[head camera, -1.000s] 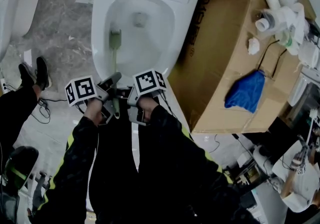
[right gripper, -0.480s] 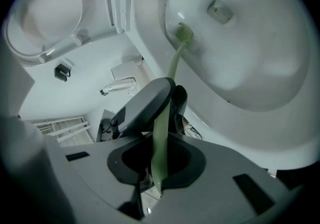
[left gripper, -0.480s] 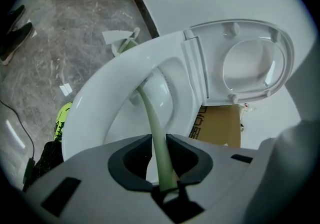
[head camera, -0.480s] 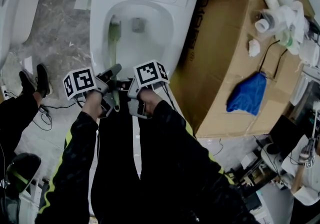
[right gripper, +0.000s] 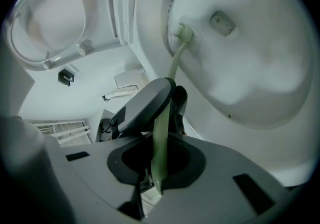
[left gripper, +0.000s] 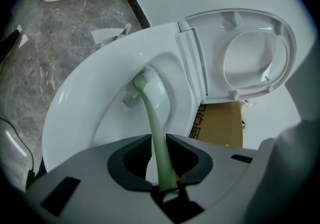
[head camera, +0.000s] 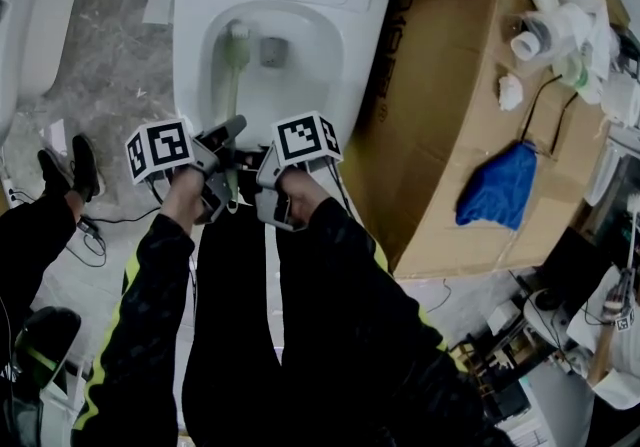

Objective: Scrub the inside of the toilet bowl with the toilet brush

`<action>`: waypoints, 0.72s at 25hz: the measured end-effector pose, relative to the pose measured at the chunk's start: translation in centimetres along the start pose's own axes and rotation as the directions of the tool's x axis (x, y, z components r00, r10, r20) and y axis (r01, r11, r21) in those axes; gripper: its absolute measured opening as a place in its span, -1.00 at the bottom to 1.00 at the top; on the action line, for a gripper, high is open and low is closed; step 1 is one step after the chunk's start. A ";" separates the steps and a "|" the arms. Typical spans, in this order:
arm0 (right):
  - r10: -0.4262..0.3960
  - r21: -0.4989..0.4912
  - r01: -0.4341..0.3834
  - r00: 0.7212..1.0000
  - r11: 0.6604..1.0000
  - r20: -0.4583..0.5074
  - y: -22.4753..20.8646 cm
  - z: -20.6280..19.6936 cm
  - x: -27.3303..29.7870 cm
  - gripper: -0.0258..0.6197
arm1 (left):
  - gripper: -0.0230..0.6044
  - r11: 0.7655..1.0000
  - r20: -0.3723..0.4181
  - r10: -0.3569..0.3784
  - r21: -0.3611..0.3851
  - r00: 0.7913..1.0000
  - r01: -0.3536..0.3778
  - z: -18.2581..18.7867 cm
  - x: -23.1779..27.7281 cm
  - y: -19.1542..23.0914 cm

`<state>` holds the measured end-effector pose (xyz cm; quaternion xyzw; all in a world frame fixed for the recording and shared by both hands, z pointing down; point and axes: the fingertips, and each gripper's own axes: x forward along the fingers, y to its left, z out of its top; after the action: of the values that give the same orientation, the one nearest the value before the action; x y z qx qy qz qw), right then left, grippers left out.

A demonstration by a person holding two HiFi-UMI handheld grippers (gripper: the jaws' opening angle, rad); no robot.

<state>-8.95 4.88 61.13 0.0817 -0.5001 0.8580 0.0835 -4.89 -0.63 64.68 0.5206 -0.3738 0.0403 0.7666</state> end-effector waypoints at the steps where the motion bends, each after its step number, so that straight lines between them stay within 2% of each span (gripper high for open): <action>1: -0.001 -0.003 0.001 1.000 1.000 0.005 -0.1 0.2 -0.1 -0.76 | -0.66 1.000 -0.004 -0.002 0.003 1.000 0.002 0.0 0.2 0.0; 10: 0.007 -0.002 -0.007 0.996 1.000 0.091 -0.5 1.7 -0.9 -0.76 | -0.66 0.999 -0.064 -0.020 0.049 0.998 0.023 0.2 1.9 -0.5; 18: -0.011 0.002 0.011 0.989 1.000 0.149 -1.4 2.4 -2.1 -0.75 | -0.66 0.998 -0.084 -0.030 0.051 0.996 0.035 -0.4 3.5 -0.7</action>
<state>-6.46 3.31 63.03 0.1484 -0.5040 0.8493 0.0505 -1.86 -1.81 66.26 0.5442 -0.3320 0.0591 0.7682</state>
